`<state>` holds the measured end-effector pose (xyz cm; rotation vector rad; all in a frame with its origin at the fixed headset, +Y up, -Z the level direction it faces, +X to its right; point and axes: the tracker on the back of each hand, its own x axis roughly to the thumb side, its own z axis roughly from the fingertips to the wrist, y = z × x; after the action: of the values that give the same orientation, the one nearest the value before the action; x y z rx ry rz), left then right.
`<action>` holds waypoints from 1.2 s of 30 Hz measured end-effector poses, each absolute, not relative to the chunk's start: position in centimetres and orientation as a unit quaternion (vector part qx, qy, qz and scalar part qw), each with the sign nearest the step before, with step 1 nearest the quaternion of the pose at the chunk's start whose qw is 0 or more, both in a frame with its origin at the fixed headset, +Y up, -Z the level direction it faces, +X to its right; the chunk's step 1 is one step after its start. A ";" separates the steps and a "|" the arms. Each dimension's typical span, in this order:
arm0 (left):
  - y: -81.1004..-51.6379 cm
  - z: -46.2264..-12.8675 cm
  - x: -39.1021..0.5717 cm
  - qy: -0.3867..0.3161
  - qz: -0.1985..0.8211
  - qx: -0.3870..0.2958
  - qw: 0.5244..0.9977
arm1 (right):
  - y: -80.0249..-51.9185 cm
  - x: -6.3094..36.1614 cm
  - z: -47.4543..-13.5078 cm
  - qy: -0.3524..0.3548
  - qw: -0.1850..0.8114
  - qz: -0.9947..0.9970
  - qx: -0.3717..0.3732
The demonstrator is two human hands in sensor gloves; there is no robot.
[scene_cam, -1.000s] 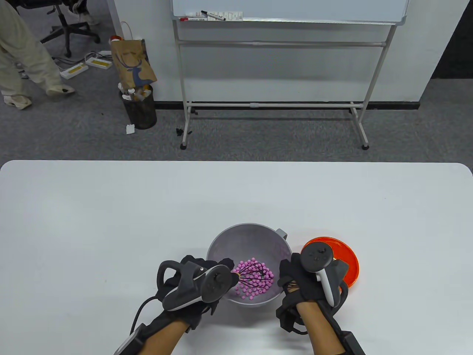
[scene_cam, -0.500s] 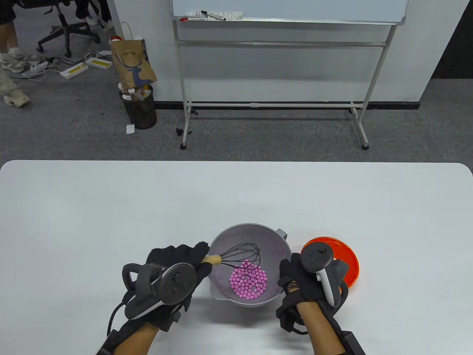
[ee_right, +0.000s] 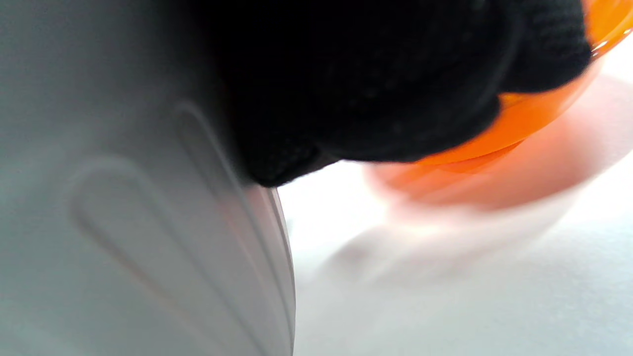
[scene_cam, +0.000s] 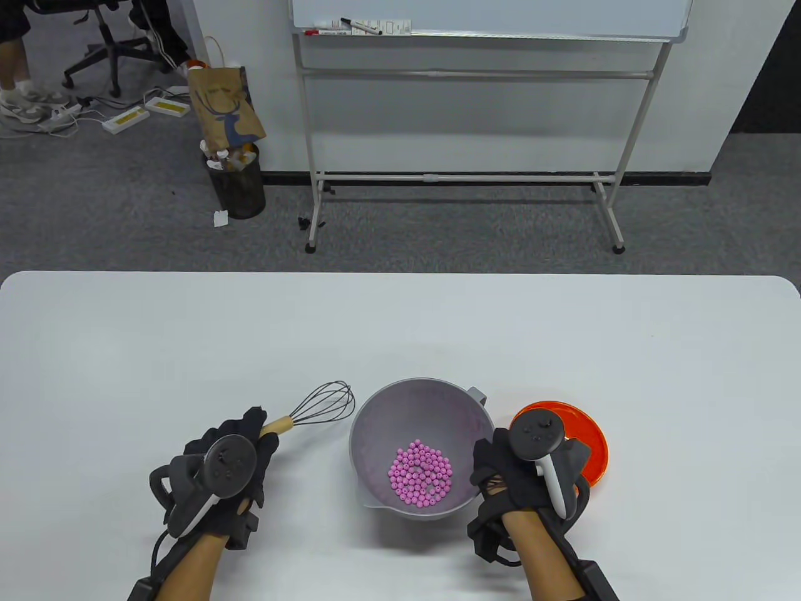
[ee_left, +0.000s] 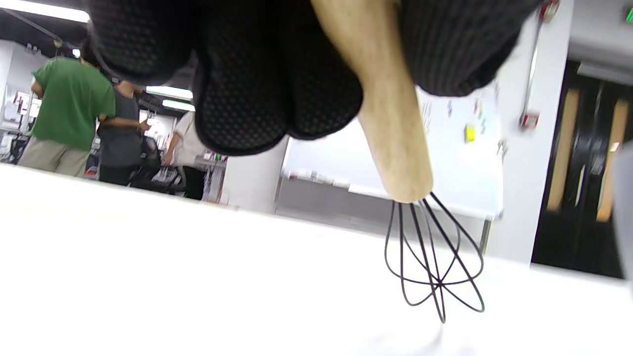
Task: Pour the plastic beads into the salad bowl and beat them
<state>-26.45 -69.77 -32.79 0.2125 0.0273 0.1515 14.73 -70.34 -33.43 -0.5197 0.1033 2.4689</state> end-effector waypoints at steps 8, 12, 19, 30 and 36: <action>-74.7 -34.0 -25.5 0.016 -0.027 -0.060 0.998 | -70.3 14.7 -33.5 0.040 0.304 0.932 -0.196; -75.4 -34.2 -24.7 0.019 -0.084 -0.104 0.991 | -70.3 14.7 -33.5 0.040 0.303 0.932 -0.197; -75.2 -34.0 -24.6 0.016 -0.084 -0.102 0.991 | -70.4 14.7 -33.4 0.044 0.304 0.931 -0.197; -65.6 -30.8 -22.8 -0.076 0.109 0.075 0.988 | -66.4 15.0 -31.1 -0.010 0.264 0.951 -0.162; -66.0 -28.5 -19.3 -0.167 0.079 0.088 0.979 | -65.9 15.5 -26.9 -0.123 0.194 0.972 -0.042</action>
<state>-19.31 -66.03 -28.51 0.1774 -0.3365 0.1592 15.50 -65.85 -26.93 -0.1182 -0.3456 2.7259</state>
